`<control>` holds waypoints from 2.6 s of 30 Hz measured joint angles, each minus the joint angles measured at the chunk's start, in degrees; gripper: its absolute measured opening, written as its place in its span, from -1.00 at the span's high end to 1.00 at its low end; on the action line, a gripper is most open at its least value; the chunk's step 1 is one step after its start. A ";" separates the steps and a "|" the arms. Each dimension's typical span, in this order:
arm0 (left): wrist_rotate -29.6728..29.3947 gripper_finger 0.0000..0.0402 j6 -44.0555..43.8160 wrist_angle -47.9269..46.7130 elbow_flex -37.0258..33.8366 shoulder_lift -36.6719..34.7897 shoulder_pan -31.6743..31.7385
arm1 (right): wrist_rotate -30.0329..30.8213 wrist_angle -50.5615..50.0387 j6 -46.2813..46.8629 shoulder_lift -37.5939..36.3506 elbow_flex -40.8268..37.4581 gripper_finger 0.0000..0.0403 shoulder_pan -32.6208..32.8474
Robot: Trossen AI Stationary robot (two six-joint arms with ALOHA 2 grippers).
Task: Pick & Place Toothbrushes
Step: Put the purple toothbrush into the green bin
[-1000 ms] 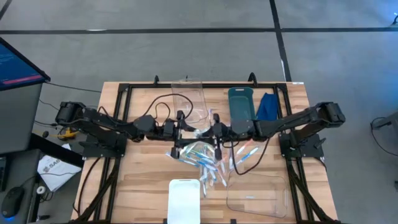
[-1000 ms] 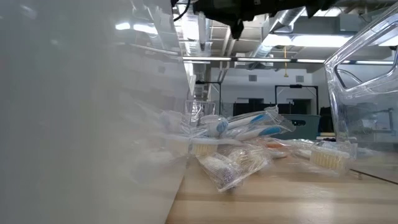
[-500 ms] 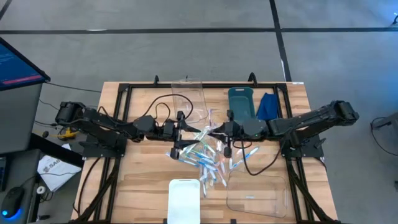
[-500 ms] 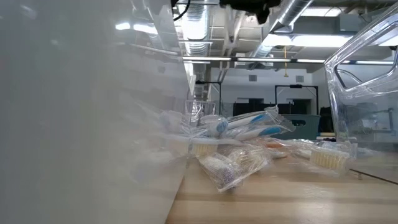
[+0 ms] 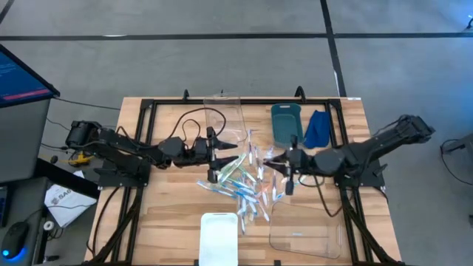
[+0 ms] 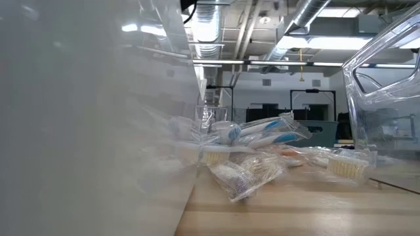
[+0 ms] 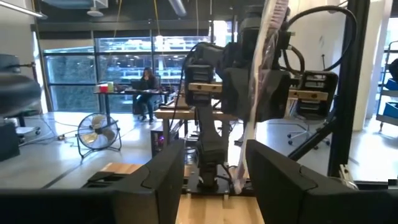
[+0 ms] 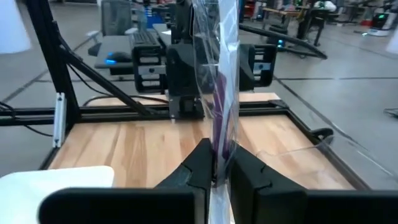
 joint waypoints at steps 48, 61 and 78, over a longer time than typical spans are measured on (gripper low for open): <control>0.07 0.19 -0.37 -4.52 0.00 -0.02 -0.69 | -28.28 -52.63 -2.43 17.44 17.56 0.90 -63.27; 0.11 0.19 -0.63 -4.52 0.00 -0.02 -1.08 | -28.17 -53.21 8.17 24.76 17.09 0.90 -61.94; 0.11 0.19 -0.11 -4.50 0.00 -0.02 -2.13 | -34.16 -56.03 10.04 34.17 17.42 0.89 -63.87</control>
